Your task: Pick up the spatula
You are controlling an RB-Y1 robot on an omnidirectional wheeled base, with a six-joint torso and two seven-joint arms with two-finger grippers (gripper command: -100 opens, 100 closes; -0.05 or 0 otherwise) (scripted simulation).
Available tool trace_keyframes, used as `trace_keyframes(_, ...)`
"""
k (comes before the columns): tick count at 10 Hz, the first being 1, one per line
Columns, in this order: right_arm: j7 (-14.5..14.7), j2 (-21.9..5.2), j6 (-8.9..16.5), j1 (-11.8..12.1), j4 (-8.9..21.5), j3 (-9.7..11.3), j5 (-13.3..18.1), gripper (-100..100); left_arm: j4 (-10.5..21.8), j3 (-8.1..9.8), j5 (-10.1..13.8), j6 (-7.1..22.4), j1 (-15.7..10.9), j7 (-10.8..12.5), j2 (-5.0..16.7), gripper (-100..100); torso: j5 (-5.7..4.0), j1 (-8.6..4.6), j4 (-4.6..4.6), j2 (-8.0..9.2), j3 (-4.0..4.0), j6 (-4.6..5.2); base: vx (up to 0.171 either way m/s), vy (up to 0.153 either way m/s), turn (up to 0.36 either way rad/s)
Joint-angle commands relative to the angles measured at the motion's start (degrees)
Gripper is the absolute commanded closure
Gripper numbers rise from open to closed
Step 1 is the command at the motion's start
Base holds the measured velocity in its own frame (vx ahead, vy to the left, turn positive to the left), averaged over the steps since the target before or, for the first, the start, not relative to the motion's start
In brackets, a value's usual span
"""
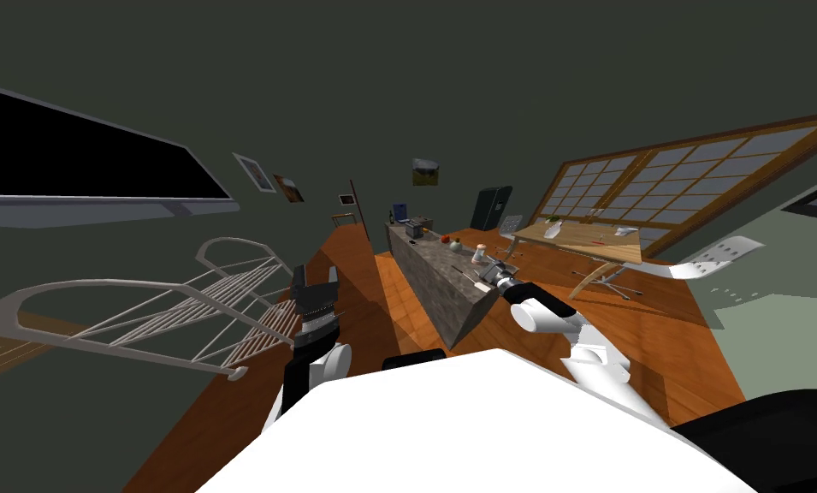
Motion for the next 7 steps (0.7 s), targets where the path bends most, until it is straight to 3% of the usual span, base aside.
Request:
trace_keyframes(1,-1.03,-0.50,2.86,-0.69,0.81,-0.39,-0.78,-100,0.00,0.00,0.00,0.00,0.00,0.00,0.00,0,0.00,0.00,0.00,0.00,0.00,0.00,0.036,0.028,0.028)
trace_keyframes(2,-1.03,-0.50,3.45,-0.69,0.81,-0.39,-0.78,-100,0.00,0.00,0.00,0.00,0.00,0.00,0.00,0,0.00,-0.02,0.00,0.00,0.00,0.00,0.019,0.012,-0.003)
trace_keyframes(5,-4.55,-2.15,8.75,-1.74,2.83,-1.98,-4.07,-100,0.00,0.00,0.00,0.00,0.00,0.00,0.00,0,-0.01,-0.06,0.00,0.01,0.00,0.01,0.041,0.019,0.044)
trace_keyframes(7,-4.55,-2.15,11.25,-1.74,2.83,-1.98,-4.07,-100,0.00,0.00,0.00,0.00,0.00,0.00,0.00,0,-0.01,-0.07,-0.02,-0.06,-0.04,0.01,0.040,0.009,0.008)
